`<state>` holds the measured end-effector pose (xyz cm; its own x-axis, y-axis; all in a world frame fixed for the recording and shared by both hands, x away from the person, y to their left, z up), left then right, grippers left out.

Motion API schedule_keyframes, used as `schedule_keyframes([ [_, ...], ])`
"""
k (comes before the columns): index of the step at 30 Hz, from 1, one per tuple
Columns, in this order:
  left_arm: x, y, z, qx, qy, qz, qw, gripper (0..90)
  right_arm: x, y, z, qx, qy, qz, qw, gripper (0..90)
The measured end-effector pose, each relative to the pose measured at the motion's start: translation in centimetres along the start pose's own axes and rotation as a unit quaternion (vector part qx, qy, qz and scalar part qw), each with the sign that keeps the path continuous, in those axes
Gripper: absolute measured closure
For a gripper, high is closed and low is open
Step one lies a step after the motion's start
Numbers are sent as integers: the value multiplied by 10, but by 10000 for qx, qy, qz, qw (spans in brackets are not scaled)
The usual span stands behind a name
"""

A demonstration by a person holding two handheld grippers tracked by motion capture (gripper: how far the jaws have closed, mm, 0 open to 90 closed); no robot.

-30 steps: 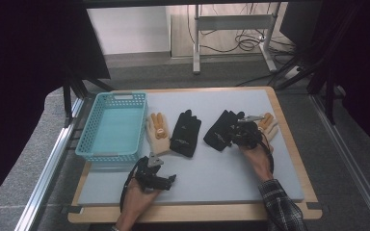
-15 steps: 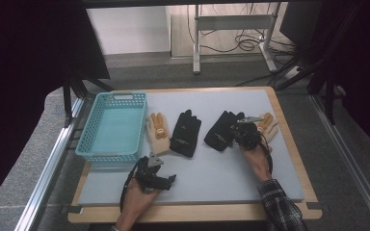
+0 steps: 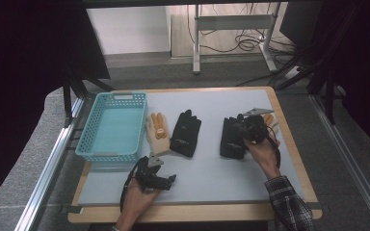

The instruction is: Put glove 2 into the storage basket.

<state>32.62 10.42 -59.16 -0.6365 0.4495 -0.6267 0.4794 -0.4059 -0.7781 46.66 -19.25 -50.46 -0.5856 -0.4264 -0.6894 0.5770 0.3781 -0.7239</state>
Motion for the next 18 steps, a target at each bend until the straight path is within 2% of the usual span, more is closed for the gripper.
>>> schedule_keyframes([
  [1, 0, 0, 0, 0, 2, -1, 10000, 70, -2, 3, -4, 46, -121, -27, 9999, 889],
  [2, 0, 0, 0, -1, 3, -1, 10000, 70, -3, 4, -5, 74, -143, -35, 9999, 889],
  [4, 0, 0, 0, 0, 3, 0, 10000, 70, -2, 5, -4, 104, -145, -47, 9998, 888],
  [6, 0, 0, 0, -1, 0, 2, 10000, 70, 3, 7, 3, 181, -80, -90, 9998, 877],
  [7, 0, 0, 0, 0, -14, 13, 10000, 70, 12, 9, 13, 286, 48, -136, 9995, 742],
  [8, 0, 0, 0, 0, -14, 13, 10000, 70, 12, 9, 13, 286, 48, -136, 9995, 742],
  [10, 0, 0, 0, 1, -13, 14, 10000, 70, 25, 12, 27, 453, 237, -219, 9985, 625],
  [11, 0, 0, 0, -2, -15, 14, 10000, 70, 29, 13, 31, 471, 286, -230, 9982, 587],
  [13, 0, 0, 0, 0, -14, 13, 10000, 70, 41, 17, 41, 420, 542, -256, 9973, 517],
  [14, 0, 0, 0, -1, -13, 13, 10000, 70, 44, 19, 42, 356, 559, -262, 9975, 527],
  [15, 0, 0, 0, -1, -13, 14, 10000, 70, 45, 21, 41, 279, 595, -278, 9975, 579],
  [16, 0, 0, 0, -1, -13, 14, 10000, 70, 45, 21, 41, 279, 595, -278, 9975, 579],
  [17, 0, 0, 0, -1, -13, 14, 10000, 70, 46, 22, 40, 240, 636, -283, 9973, 629],
  [18, 0, 0, 0, -1, -13, 13, 10000, 70, 47, 23, 40, 312, 663, -259, 9970, 715],
])
Point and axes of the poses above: each handheld gripper's, and its own axes: y roughly forward along the jaws, x roughly out of its underside, z roughly to its right, the point moved 6 cm from there along y, roughly forward along the jaws, and after that the axes turned 6 degrees about -z, right-handed, at the moved point
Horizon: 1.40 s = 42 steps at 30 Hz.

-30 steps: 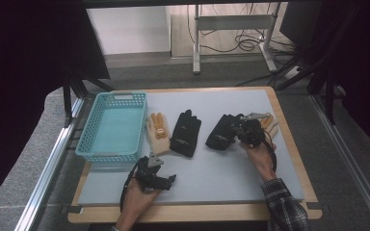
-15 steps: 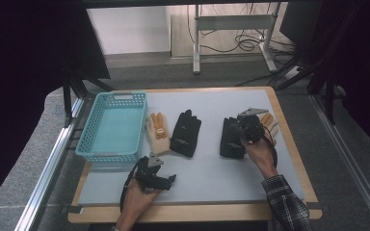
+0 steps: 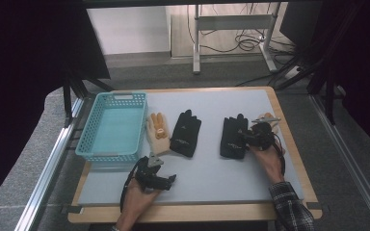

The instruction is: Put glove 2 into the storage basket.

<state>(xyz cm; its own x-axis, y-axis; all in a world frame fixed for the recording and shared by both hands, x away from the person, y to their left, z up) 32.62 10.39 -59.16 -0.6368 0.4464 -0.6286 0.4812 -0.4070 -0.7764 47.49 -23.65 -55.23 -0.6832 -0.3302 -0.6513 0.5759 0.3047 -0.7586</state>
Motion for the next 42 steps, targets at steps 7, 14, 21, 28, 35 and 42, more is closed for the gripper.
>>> schedule_keyframes([
  [7, 0, 0, 0, -2, -1, -1, 10000, 70, -14, -16, -14, 52, -265, 156, 9995, 853],
  [14, 0, 0, 0, 0, 1, -4, 10000, 70, -44, -23, -52, -257, -586, 322, 9974, 832],
  [21, 0, 0, 0, 1, 5, -4, 10000, 70, -66, -8, -98, -602, -940, 329, 9932, 656],
  [28, 0, 0, 0, -4, 23, -23, 10000, 70, -72, -2, -104, -657, -1069, 379, 9914, 587],
  [35, 0, 0, 0, -5, 24, -25, 10000, 70, -73, 0, -96, -840, -898, 439, 9914, 564],
  [42, 0, 0, 0, -5, 24, -21, 10000, 70, -80, 6, -108, -1028, -975, 473, 9888, 512],
])
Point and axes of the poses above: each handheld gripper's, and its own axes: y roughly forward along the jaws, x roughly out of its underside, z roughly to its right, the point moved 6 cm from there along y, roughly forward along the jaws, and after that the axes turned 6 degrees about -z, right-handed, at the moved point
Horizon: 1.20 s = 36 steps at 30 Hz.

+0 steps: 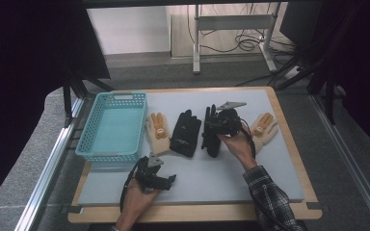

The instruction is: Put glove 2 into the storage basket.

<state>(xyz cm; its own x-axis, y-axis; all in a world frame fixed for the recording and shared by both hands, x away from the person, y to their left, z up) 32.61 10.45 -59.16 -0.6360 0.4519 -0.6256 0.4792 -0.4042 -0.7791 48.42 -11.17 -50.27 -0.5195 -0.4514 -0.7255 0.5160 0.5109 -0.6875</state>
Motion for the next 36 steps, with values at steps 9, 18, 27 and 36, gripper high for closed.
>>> schedule_keyframes([
  [9, 0, 0, 0, 0, 0, -1, 10000, 70, 7, 15, 10, 241, -134, -219, 9994, 501],
  [18, 0, 0, 0, 4, -30, 25, 10000, 70, 31, 61, 17, 416, -340, -724, 9959, 357],
  [27, 0, 0, 1, 1, -26, 21, 10000, 70, 31, 61, 2, 408, -146, -743, 9963, 780],
  [36, 0, 0, 0, 5, -33, 13, 10000, 70, 22, 37, 1, 271, -80, -556, 9981, 794],
])
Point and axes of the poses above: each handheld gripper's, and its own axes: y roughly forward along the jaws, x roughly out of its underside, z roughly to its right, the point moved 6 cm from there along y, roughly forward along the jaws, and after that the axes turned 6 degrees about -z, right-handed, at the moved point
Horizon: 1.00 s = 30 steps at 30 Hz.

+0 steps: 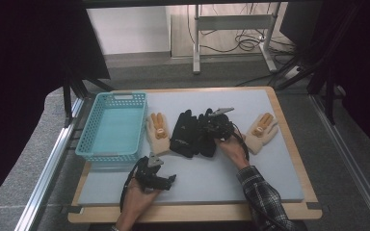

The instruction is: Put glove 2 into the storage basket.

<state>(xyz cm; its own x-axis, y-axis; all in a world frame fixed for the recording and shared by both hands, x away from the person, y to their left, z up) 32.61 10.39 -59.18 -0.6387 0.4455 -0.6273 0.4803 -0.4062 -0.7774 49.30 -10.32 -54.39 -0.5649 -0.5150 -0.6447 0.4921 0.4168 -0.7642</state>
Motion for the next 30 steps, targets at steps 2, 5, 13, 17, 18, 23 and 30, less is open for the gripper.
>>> schedule_keyframes([
  [2, 0, 0, 0, -2, 15, -16, 10000, 70, -4, -16, -4, -43, -63, 81, 9999, 794],
  [5, 0, 0, 0, -6, 27, -17, 10000, 70, -6, -27, -9, -83, -107, 157, 9998, 794],
  [13, 0, 0, 0, -2, 29, -10, 10000, 70, -6, -72, -28, -371, -140, 426, 9983, 791],
  [17, 0, 0, 0, -4, 10, 17, 10000, 70, 8, -97, -46, -529, -225, 503, 9971, 789],
  [18, 0, 0, 0, -4, 10, 18, 10000, 70, 13, -100, -50, -553, -232, 506, 9969, 788],
  [23, 0, 0, 0, -4, 12, 19, 10000, 70, 43, -104, -67, -756, -240, 438, 9959, 786],
  [30, 0, 0, 0, 0, -5, 19, 10000, 70, 79, -85, -78, -915, -186, 232, 9954, 782],
])
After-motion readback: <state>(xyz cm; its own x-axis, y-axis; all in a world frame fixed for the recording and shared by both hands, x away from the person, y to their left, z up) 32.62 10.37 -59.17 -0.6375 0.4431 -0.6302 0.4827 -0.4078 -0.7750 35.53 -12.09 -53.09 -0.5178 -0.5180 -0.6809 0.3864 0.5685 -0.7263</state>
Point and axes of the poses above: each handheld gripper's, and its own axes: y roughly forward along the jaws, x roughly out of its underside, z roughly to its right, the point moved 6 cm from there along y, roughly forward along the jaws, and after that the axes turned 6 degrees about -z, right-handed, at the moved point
